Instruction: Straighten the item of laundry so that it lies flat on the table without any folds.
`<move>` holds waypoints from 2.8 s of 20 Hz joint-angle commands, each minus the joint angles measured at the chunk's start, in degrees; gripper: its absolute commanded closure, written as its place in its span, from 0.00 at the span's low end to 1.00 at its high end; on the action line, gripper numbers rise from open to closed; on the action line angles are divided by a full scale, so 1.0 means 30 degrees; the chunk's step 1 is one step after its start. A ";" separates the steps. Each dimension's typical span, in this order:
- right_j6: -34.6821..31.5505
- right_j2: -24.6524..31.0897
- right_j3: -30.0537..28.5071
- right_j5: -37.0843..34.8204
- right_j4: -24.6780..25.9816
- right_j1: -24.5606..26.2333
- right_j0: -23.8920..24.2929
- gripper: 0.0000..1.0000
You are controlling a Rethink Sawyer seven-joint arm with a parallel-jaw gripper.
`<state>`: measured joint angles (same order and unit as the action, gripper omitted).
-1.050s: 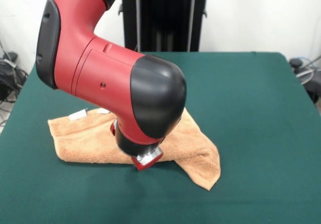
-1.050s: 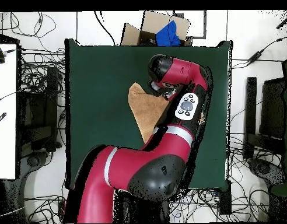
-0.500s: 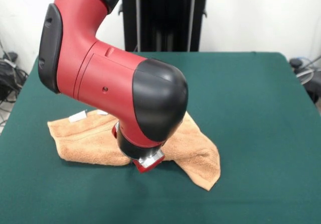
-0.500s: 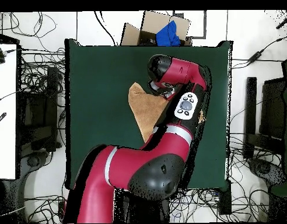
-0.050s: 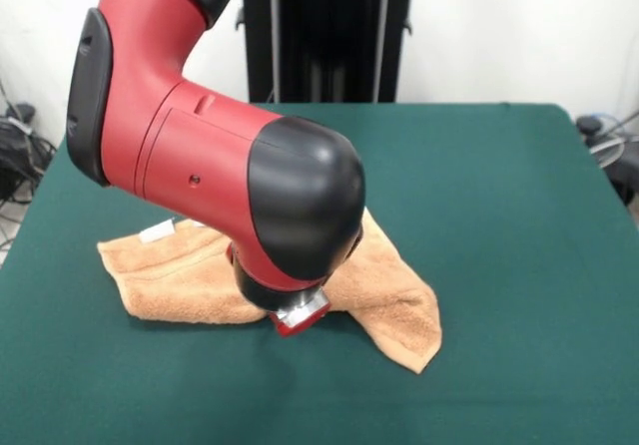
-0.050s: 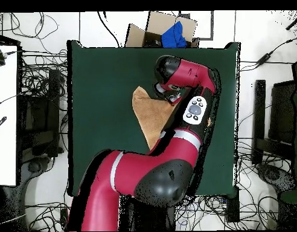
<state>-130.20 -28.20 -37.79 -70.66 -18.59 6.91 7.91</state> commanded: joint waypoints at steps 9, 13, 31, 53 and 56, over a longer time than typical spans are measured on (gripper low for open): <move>-0.5216 0.1457 -0.2415 -0.3916 -0.1325 -0.0226 -0.0182 1.00; -0.5215 0.1330 -0.2303 -0.4349 -0.1319 -0.0588 -0.0281 1.00; -0.5774 0.1097 -0.2085 -0.5500 -0.1304 -0.1797 -0.1012 1.00; -0.4703 0.1164 -0.2993 -0.1620 -0.0467 -0.2501 -0.1021 1.00; -0.4744 0.1064 -0.2338 -0.1705 -0.0427 -0.2162 -0.0935 1.00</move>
<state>-130.21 -28.18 -39.18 -80.76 -19.83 0.12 5.95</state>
